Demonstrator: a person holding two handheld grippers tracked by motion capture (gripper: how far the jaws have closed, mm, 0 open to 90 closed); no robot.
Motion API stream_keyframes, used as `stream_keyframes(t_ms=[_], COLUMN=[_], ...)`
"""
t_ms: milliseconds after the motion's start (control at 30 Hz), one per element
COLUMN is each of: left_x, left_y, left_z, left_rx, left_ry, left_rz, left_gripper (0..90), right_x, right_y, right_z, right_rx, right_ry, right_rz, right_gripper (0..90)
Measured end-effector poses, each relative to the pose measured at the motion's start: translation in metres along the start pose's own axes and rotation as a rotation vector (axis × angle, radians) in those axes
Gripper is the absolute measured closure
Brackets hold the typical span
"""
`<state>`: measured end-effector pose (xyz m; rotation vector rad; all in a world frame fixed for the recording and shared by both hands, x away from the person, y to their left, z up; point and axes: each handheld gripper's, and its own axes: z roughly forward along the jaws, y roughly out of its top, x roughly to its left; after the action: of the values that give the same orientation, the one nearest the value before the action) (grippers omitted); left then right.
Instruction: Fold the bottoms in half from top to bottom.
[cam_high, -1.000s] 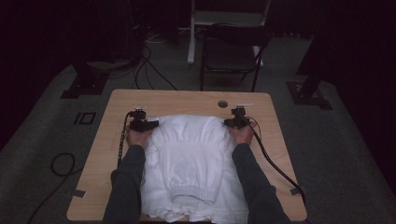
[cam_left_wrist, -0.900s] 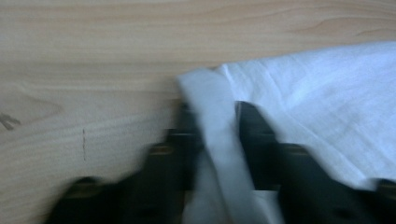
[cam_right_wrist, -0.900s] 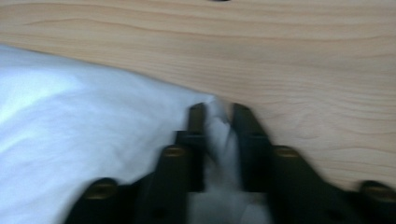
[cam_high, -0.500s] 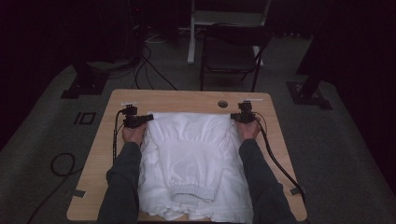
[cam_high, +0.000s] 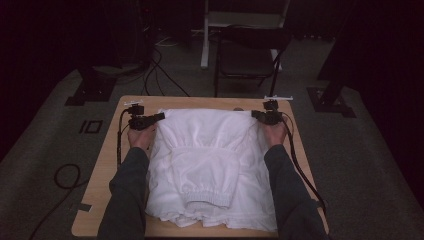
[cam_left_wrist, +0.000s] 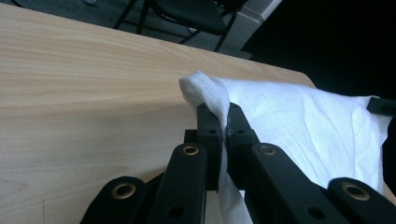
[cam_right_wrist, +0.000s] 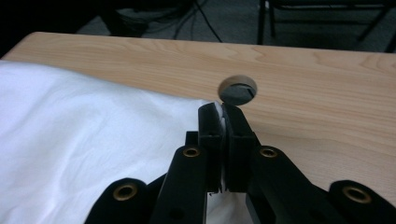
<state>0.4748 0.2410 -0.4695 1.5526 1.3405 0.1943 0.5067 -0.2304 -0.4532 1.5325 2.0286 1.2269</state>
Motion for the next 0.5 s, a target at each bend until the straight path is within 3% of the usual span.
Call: stream_keyframes(t_ms=[133, 500], left_x=[-0.011, -0.023], left_y=[0.001, -0.022], left_z=[-0.015, -0.054], left_rx=[-0.013, -0.074], left_ry=[-0.026, -0.127], left_rz=[0.054, 0.06], left_gripper=[88.1, 88.1], right_x=[0.003, 0.007], right_y=[-0.004, -0.027], right_z=[-0.017, -0.068], right_rx=[-0.029, -0.071], right_ry=[0.046, 0.154], right_rz=[-0.025, -0.076], right_gripper=[87.8, 87.8])
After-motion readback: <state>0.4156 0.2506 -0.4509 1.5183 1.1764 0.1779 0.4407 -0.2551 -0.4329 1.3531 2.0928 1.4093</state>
